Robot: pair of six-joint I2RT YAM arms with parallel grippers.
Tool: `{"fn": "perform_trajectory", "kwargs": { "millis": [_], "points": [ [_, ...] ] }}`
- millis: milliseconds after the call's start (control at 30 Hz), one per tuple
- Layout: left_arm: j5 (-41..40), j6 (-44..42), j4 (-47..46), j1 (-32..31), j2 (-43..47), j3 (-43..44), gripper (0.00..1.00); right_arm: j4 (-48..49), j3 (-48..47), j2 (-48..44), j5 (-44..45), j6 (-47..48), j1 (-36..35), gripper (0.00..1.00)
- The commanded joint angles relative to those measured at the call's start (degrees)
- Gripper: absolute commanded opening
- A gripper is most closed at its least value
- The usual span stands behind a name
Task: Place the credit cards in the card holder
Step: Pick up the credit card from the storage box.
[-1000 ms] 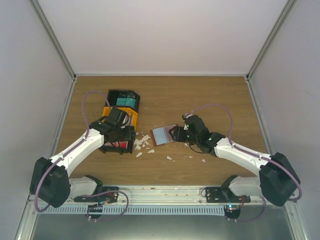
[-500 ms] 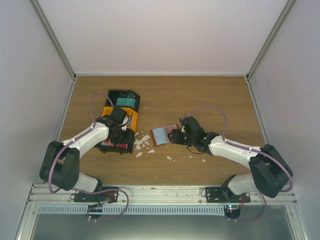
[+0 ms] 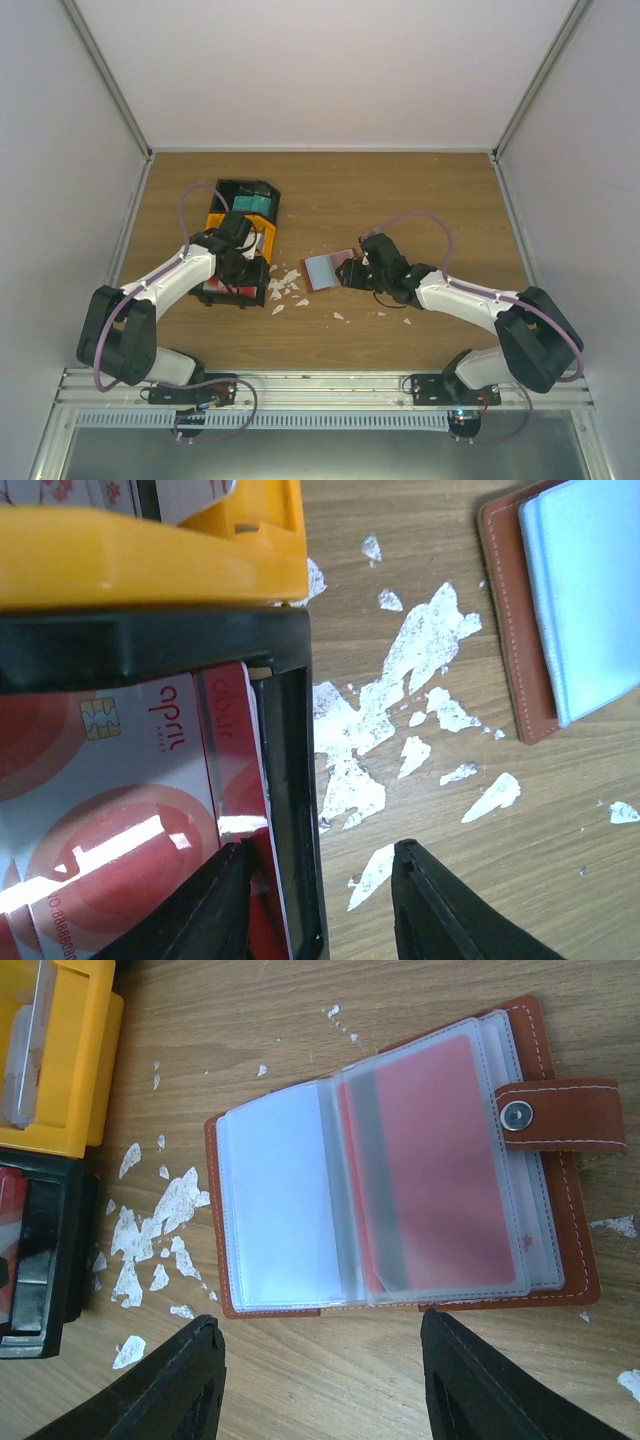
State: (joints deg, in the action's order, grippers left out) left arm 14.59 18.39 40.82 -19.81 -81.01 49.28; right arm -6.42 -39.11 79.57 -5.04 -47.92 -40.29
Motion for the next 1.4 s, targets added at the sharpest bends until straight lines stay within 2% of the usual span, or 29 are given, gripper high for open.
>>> {"fn": "perform_trajectory", "kwargs": {
  "millis": [0, 133, 433, 700, 1000, 1367],
  "points": [
    [-0.53, -0.22, 0.26, 0.39, 1.83, 1.77, 0.4, -0.25, -1.16, 0.15, 0.38, -0.44, -0.31, 0.55],
    [-1.05, -0.03, 0.59, 0.38, 2.15, 1.88, 0.36, -0.18, -0.97, 0.14, 0.56, -0.68, -0.28, 0.55],
    [-1.98, 0.76, 0.49, 0.39, 2.53, 1.27, 0.18, -0.74, -0.96, 0.47, 0.67, -0.47, -0.31, 0.55],
    [-2.26, 0.86, 1.52, 0.32, 3.27, 1.85, 0.12, -0.84, -1.12, 0.85, 0.74, -0.68, -0.31, 0.55],
    [-5.51, 2.3, 3.98, 0.49, 5.44, 3.08, 0.01, -1.11, -1.22, -0.11, 1.16, -1.08, -0.31, 0.55],
    [-7.85, 2.74, 6.66, 0.51, 7.93, 4.25, 0.0, -3.59, -1.32, -3.13, 4.84, -1.19, -0.29, 0.55]
  ]
}}
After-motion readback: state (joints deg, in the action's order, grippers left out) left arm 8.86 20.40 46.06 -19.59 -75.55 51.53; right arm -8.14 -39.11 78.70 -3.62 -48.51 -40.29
